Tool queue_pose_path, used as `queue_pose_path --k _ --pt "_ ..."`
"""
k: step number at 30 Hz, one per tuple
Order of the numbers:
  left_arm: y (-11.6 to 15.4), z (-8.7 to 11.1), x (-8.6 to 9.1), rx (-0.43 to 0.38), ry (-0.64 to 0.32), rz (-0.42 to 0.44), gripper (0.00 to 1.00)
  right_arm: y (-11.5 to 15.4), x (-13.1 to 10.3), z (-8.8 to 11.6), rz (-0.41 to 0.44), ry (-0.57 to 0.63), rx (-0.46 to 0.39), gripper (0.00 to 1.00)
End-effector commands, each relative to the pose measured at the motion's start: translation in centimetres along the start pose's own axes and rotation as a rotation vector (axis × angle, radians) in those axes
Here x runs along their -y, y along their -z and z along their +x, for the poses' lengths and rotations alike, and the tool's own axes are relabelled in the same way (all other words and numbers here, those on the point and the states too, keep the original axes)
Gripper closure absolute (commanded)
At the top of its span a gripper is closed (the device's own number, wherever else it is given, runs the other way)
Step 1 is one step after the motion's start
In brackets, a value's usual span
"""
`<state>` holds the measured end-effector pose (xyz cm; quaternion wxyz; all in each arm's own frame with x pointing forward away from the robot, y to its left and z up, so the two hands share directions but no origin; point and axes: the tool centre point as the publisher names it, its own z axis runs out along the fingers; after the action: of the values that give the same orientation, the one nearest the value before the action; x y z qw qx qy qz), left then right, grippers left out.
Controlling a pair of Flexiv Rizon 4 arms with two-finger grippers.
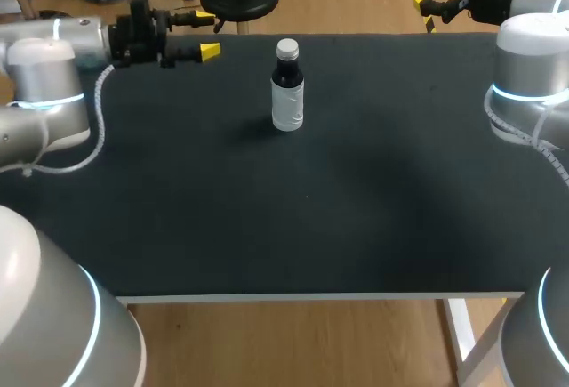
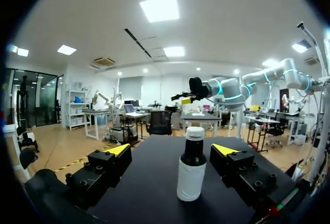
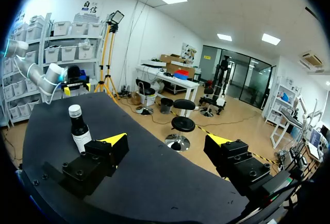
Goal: Unscrew the bottle cap
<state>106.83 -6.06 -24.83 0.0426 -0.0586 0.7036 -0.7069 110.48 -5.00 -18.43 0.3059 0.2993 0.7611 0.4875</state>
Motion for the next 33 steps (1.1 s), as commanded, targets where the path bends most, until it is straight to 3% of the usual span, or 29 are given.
queue_pose_path --k 1,14,24,33 --pt "-2.2 -1.3 -1.3 -0.147 0.007 0.043 0.00 0.0 0.0 0.0 0.000 0.000 0.000 0.00" --pt "-8.4 -0.8 -3.8 -0.313 0.033 0.050 0.00 0.0 0.0 0.0 0.000 0.000 0.000 0.00" --pt "-11.9 1.3 -4.0 -0.399 0.010 0.042 0.00 0.0 0.0 0.0 0.000 0.000 0.000 0.00" --pt "-13.3 2.5 -4.1 -0.457 0.018 0.028 0.00 0.0 0.0 0.0 0.000 0.000 0.000 0.00"
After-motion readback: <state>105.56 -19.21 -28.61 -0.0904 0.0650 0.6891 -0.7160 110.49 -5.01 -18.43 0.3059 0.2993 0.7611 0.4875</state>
